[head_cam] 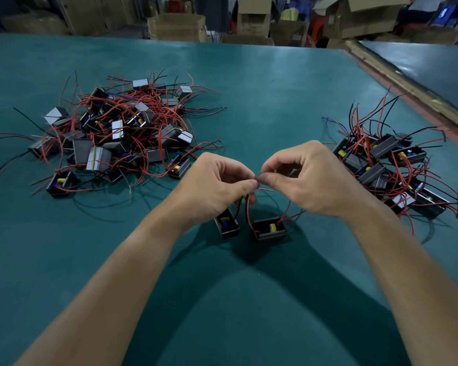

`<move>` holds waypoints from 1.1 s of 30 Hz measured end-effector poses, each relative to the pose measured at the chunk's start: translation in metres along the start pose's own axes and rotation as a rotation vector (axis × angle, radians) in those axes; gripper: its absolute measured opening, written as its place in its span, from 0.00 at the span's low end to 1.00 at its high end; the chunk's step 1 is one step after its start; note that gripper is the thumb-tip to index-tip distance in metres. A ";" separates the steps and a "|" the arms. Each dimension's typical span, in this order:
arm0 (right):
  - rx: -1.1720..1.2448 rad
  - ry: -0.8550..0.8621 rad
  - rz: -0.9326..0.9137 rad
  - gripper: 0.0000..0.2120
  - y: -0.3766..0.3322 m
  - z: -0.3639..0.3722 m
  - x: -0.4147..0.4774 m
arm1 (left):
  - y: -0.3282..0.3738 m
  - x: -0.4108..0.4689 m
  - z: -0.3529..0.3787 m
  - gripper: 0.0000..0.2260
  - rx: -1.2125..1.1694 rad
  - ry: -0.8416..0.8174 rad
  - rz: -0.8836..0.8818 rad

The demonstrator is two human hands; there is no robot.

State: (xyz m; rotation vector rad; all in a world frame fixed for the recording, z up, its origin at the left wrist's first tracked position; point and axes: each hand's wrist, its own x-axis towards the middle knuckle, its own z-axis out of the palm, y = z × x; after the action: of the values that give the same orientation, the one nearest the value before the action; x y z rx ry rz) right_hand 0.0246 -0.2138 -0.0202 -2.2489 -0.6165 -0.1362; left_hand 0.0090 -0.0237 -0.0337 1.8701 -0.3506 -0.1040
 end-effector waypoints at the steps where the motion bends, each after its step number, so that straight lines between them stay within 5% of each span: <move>1: -0.009 -0.028 0.025 0.08 -0.001 0.000 0.000 | 0.000 0.000 0.001 0.07 0.057 0.010 0.028; 11: 0.518 -0.212 0.608 0.12 -0.005 -0.001 0.005 | -0.003 -0.003 0.011 0.06 0.669 0.242 0.444; 18: 0.312 0.086 0.221 0.09 0.000 0.011 0.006 | -0.002 0.003 0.004 0.07 0.190 0.159 0.085; 23: 0.120 0.124 0.083 0.09 0.002 0.011 0.005 | 0.000 0.003 0.003 0.05 -0.034 0.132 -0.020; 28: 0.193 0.046 0.197 0.11 -0.004 0.011 0.005 | 0.000 0.002 0.004 0.04 -0.070 0.133 0.002; 33: 0.531 -0.050 0.495 0.12 -0.011 0.007 0.005 | -0.005 -0.001 0.010 0.05 0.281 0.243 0.284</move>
State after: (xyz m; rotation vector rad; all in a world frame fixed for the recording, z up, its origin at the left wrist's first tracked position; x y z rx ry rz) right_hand 0.0236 -0.2008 -0.0162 -1.8198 -0.0830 0.3003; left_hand 0.0068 -0.0313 -0.0417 2.0603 -0.4757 0.3801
